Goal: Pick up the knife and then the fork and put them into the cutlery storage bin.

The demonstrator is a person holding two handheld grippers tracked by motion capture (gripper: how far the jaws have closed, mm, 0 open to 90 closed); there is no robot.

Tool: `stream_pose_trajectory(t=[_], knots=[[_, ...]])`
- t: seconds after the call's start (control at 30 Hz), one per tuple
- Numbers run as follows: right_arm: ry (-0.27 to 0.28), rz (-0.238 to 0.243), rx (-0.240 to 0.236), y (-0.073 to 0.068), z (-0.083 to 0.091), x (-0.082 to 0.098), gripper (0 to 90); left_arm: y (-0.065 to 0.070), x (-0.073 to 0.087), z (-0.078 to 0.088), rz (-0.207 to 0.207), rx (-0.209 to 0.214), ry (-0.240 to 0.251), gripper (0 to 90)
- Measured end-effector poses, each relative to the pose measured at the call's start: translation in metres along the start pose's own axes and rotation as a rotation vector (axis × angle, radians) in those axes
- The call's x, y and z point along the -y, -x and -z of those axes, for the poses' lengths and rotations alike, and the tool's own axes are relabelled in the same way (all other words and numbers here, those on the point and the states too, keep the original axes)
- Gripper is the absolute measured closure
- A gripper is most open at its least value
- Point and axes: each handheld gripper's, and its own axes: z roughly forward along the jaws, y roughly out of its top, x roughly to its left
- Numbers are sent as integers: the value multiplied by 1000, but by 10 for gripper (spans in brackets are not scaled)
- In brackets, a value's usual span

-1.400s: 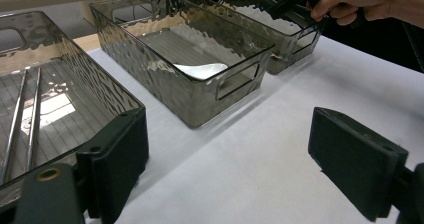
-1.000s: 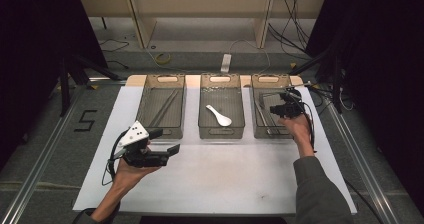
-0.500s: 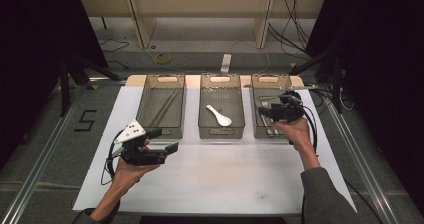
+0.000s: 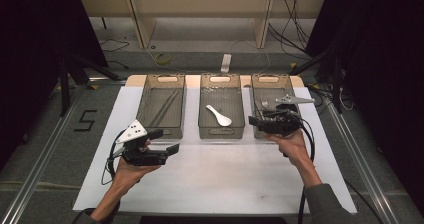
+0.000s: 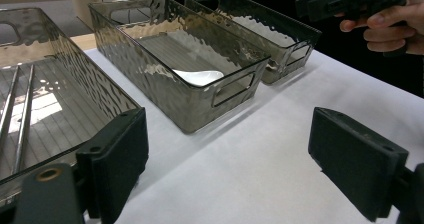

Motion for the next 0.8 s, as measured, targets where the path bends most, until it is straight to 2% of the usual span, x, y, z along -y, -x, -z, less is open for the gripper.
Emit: stream_pose_trajectory(t=[0.43, 0.73, 0.8], knots=[[42, 32, -43, -19, 12, 24, 276, 1, 0, -1, -3, 13, -13, 155], [80, 37, -59, -29, 23, 39, 266, 2, 0, -2, -13, 27, -18, 156], [83, 50, -56, -32, 25, 43, 263, 2, 0, -2, -14, 28, -18, 156]])
